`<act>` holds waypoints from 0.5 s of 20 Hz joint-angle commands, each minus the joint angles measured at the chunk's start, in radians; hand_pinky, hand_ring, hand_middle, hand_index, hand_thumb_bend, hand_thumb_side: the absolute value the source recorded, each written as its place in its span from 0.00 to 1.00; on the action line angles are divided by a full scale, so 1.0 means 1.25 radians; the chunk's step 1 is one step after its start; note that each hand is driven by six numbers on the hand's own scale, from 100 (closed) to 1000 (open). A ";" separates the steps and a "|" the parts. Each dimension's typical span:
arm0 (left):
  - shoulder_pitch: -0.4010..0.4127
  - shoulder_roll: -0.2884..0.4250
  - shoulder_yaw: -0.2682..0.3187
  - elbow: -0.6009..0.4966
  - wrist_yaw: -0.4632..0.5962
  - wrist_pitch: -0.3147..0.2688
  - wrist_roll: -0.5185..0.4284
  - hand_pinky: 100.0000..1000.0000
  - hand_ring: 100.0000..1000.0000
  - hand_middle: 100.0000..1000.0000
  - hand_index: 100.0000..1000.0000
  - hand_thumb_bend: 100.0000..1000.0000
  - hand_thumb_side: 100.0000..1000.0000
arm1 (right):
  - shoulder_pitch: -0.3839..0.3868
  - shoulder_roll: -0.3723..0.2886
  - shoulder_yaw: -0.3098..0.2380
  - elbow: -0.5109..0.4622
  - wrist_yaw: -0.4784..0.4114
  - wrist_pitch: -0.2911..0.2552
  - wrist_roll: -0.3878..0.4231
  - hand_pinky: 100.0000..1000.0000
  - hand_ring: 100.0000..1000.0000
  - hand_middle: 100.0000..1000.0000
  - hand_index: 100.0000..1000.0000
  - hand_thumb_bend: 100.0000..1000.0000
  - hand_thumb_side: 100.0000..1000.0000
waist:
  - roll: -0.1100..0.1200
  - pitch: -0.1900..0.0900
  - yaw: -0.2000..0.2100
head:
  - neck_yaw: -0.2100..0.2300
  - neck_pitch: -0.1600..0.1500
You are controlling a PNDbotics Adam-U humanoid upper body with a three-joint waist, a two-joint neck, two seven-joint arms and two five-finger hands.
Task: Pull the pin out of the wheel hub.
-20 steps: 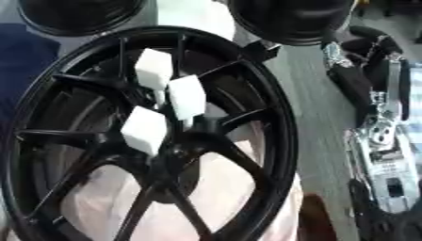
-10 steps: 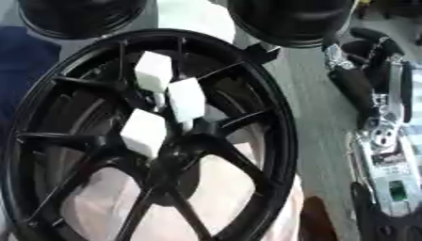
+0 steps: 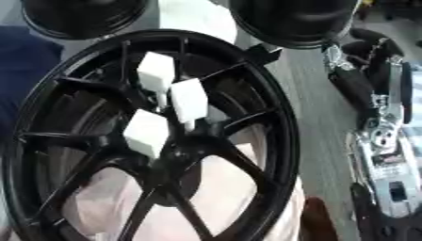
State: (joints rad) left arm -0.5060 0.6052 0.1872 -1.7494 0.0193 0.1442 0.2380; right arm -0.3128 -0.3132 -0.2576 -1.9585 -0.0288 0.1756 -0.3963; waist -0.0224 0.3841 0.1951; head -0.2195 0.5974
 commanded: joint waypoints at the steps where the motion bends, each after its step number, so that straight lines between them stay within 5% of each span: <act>1: -0.018 -0.040 -0.029 -0.079 0.044 -0.033 0.034 0.70 0.59 0.53 0.67 0.06 0.71 | -0.009 -0.005 0.001 -0.020 -0.005 -0.004 -0.001 0.78 0.70 0.48 0.66 0.34 0.19 | -0.001 -0.023 -0.002 | 0.004 0.005; 4: -0.010 -0.082 -0.042 -0.130 0.086 -0.035 0.045 0.70 0.59 0.53 0.67 0.06 0.71 | -0.010 -0.004 0.000 -0.019 -0.004 -0.003 -0.003 0.78 0.70 0.48 0.66 0.34 0.19 | -0.001 -0.023 -0.002 | 0.003 0.006; 10: -0.005 -0.075 -0.035 -0.150 0.173 -0.034 0.049 0.70 0.59 0.53 0.67 0.06 0.71 | -0.009 -0.005 0.000 -0.019 -0.004 -0.003 -0.004 0.78 0.70 0.48 0.66 0.34 0.19 | -0.001 -0.023 -0.002 | 0.002 0.006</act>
State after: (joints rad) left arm -0.5048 0.4870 0.1328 -1.9154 0.2125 0.1043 0.2947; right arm -0.3164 -0.3042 -0.2565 -1.9600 -0.0289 0.1729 -0.3991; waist -0.0266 0.3841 0.1918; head -0.2170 0.6053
